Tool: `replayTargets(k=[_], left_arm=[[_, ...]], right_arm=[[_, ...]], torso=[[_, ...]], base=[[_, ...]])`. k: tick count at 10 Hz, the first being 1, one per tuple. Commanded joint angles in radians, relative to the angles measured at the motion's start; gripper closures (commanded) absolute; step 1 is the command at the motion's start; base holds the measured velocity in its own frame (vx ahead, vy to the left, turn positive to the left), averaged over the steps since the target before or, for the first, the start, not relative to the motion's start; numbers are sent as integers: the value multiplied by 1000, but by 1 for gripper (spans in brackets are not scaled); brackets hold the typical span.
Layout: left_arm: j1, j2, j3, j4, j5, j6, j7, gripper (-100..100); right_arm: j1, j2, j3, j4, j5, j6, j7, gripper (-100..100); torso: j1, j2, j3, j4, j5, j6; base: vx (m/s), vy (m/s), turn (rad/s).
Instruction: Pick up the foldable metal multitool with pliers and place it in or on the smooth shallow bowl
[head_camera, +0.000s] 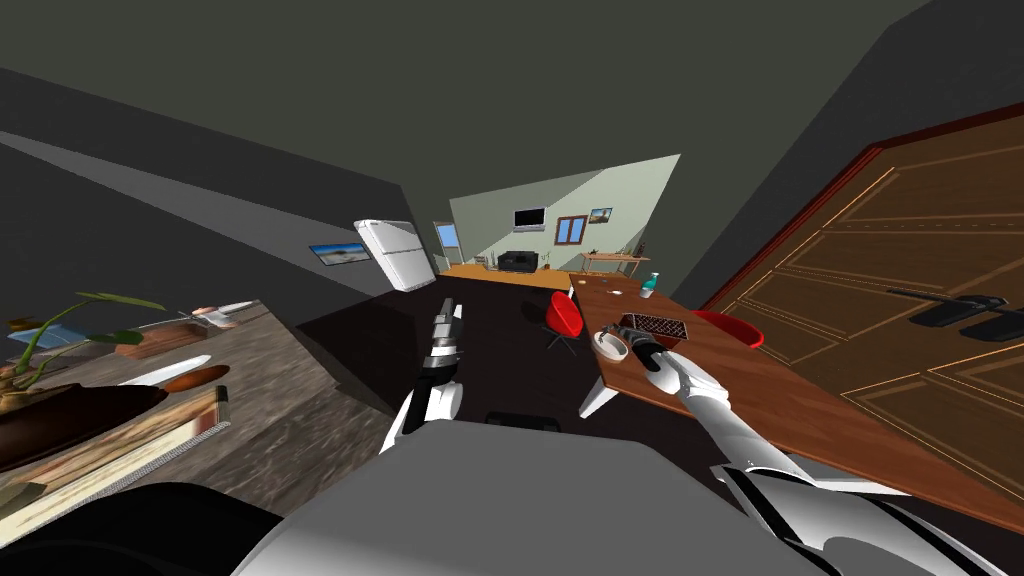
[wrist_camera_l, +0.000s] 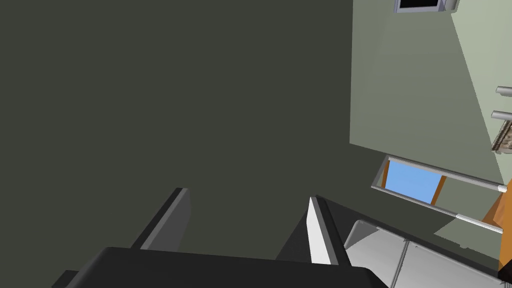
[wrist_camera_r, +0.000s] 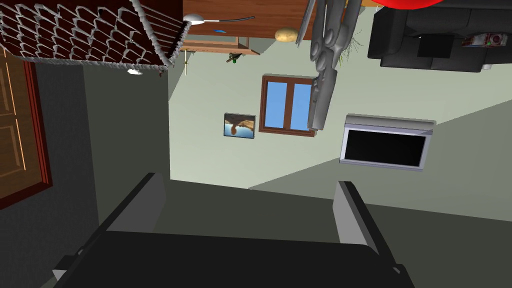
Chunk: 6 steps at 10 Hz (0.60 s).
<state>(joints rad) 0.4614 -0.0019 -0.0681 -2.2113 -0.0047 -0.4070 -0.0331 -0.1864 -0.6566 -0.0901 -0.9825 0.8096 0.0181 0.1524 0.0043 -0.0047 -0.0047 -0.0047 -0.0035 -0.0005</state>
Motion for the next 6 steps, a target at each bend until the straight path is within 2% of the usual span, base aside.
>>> replayTargets(k=[1, 2, 3, 6], left_arm=[[0, 0, 0, 0, 0, 0, 0, 0], [0, 0, 0, 0, 0, 0, 0, 0], [0, 0, 0, 0, 0, 0, 0, 0], [0, 0, 0, 0, 0, 0, 0, 0]], right_arm=[[-6, 0, -12, 12, 1, -44, 9, -100], [-4, 1, -7, 7, 1, -24, 7, -100], [-5, 1, -7, 8, 1, -29, 8, 0], [-5, 1, -7, 7, 1, -29, 8, 0]], torso=[[0, 0, 0, 0, 0, 0], [-5, 1, 0, 0, -1, 0], [-8, 2, 1, 0, -2, 0], [-9, 2, 1, 0, -2, 0]], base=[[19, 47, -17], [5, 10, 3], [0, 0, 0], [0, 0, 0]])
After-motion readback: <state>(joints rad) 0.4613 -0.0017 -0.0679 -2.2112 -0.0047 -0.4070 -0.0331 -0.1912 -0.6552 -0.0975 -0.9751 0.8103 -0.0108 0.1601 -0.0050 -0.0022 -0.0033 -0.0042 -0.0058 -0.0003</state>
